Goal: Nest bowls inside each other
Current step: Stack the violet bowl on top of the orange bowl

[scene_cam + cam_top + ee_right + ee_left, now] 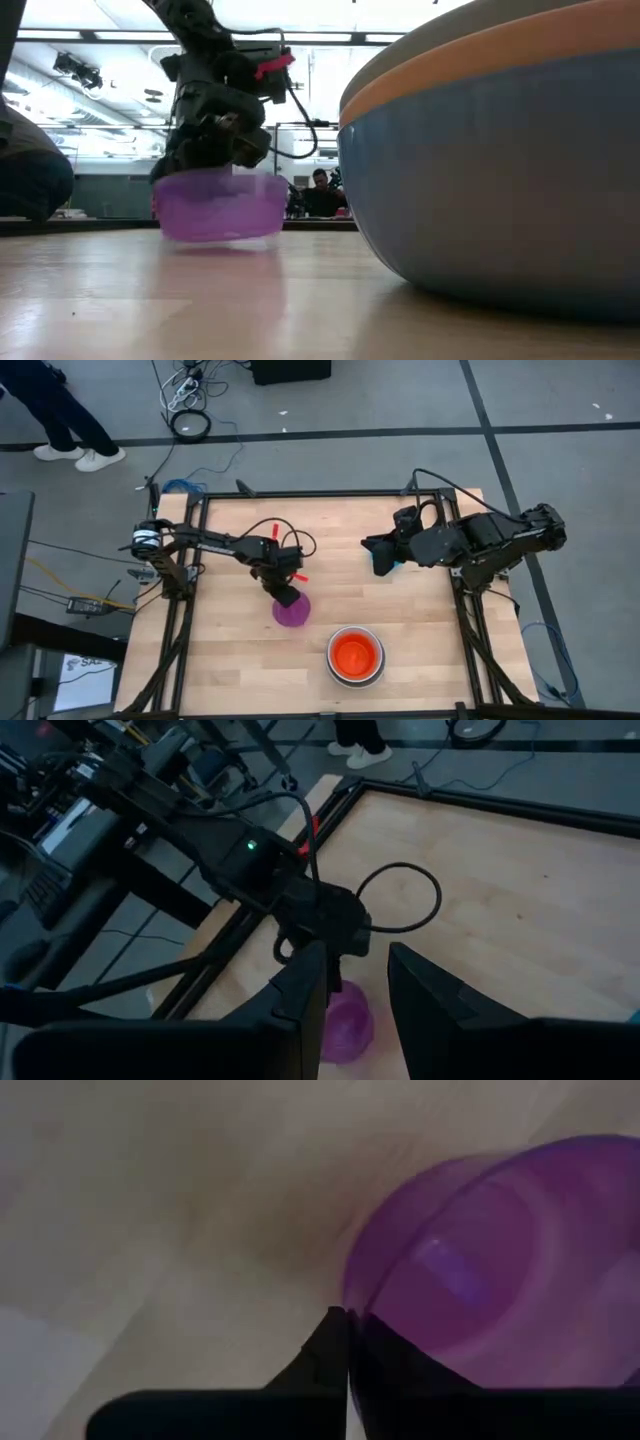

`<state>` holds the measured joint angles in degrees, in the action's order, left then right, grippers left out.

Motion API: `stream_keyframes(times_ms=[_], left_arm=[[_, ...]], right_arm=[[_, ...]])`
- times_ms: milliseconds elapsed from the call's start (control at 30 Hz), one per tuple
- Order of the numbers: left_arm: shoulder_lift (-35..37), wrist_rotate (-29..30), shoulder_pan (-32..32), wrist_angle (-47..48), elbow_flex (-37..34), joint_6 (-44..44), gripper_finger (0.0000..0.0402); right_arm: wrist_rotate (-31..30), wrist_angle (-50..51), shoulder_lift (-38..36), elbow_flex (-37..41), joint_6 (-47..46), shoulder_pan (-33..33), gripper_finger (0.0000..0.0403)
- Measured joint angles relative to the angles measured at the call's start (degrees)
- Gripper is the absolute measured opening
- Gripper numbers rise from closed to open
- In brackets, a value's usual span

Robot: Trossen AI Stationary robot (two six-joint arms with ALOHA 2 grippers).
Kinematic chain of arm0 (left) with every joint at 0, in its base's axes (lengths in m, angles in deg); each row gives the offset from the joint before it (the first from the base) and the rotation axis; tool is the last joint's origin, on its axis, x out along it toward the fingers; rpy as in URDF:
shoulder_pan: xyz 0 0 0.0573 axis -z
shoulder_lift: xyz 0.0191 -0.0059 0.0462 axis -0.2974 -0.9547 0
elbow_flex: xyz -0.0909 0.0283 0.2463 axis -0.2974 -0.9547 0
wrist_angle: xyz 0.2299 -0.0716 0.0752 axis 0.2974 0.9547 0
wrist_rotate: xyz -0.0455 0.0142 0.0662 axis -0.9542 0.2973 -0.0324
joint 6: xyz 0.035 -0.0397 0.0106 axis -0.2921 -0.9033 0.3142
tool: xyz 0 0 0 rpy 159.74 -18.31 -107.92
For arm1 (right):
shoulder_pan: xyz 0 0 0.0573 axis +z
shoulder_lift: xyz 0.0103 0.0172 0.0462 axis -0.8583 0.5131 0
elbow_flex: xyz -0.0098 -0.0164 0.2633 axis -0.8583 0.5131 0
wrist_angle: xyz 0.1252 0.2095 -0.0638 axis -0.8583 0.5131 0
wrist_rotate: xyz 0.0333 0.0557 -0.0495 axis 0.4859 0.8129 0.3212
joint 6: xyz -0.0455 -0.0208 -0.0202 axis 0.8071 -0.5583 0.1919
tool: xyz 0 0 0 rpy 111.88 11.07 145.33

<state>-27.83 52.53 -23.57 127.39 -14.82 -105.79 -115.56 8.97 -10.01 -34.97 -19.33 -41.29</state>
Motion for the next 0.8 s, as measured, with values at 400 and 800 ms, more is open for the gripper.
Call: stream_keyframes(times_ms=[400, 800], left_arm=[[1.38, 1.51, 1.78, 3.07, 19.68, 1.16, 0.0004], [-3.58, 8.95, 8.02, 7.62, 30.27, 6.54, 0.0003]], right_arm=[[0.46, 5.71, 0.02, 0.0, -3.9, 0.0, 0.0098], [-5.87, 5.28, -0.07, 0.02, -8.18, 4.28, 0.009]])
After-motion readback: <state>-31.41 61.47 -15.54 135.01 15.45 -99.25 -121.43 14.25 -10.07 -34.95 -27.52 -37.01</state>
